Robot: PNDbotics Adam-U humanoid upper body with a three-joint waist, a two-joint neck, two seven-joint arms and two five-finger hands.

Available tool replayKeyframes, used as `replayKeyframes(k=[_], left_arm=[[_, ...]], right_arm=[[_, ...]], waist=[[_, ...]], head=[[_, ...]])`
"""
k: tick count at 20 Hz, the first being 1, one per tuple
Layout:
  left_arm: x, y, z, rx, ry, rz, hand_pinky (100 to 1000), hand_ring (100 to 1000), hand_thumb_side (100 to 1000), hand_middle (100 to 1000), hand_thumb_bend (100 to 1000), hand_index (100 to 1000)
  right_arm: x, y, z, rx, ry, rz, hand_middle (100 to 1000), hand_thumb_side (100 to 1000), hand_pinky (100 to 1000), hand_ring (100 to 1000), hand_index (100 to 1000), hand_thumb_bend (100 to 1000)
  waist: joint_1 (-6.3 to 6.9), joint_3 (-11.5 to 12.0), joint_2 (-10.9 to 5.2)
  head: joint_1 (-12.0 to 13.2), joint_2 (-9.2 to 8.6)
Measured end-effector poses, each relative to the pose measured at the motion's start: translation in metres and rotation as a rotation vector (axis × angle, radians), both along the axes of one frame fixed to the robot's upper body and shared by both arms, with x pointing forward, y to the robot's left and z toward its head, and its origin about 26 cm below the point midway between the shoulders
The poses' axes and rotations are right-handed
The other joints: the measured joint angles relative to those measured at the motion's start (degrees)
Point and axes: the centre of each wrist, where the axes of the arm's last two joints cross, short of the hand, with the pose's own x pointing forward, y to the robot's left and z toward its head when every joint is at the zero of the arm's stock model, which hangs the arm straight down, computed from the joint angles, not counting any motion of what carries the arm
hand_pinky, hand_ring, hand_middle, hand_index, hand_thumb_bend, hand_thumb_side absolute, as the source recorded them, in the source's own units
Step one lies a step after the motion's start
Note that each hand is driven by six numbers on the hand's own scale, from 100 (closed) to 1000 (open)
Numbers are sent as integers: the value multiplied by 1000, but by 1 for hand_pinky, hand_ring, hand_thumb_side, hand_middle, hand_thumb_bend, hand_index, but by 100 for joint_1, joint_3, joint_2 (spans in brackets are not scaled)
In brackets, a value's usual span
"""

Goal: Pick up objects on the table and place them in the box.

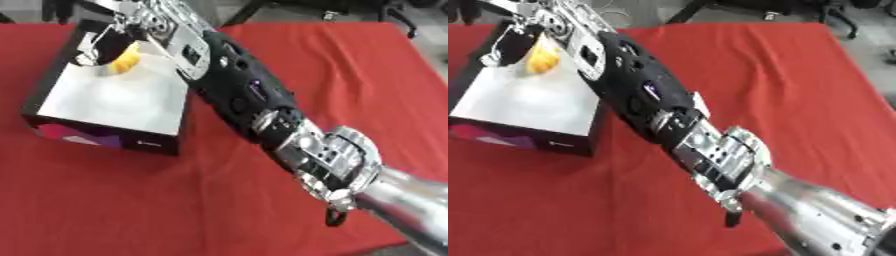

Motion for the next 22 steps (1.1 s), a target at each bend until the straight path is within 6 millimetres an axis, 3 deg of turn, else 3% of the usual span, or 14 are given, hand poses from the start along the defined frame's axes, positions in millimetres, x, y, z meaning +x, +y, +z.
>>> replayKeyframes(k=[3, 6, 12, 17, 22], left_arm=[[0, 0, -1, 1, 3, 3, 831, 712, 645, 772, 737, 803], [0, 1, -4, 0, 16, 9, 831, 711, 645, 772, 737, 802], [-1, 3, -8, 3, 34, 18, 831, 709, 644, 771, 738, 801], [0, 4, -12, 9, 54, 23, 831, 706, 642, 770, 740, 799], [1, 4, -15, 14, 78, 22, 831, 703, 641, 769, 742, 798]], right_arm=[[-2, -16, 20, 61, -12, -14, 618, 100, 869, 757, 746, 277], [-6, -42, 49, 147, -28, -29, 658, 132, 884, 782, 772, 266], [-30, -98, 97, 245, -67, -41, 728, 231, 913, 830, 810, 307], [-47, -135, 108, 233, -63, -82, 767, 289, 916, 850, 844, 428], [-60, -165, 100, 134, -43, -128, 791, 349, 913, 857, 857, 484]], waist=[[0, -38, 0], [0, -108, -5], [-2, -273, -7], [-2, -399, -8], [-3, -463, -8]], head=[[66, 18], [163, 84], [375, 156], [527, 164], [617, 164]])
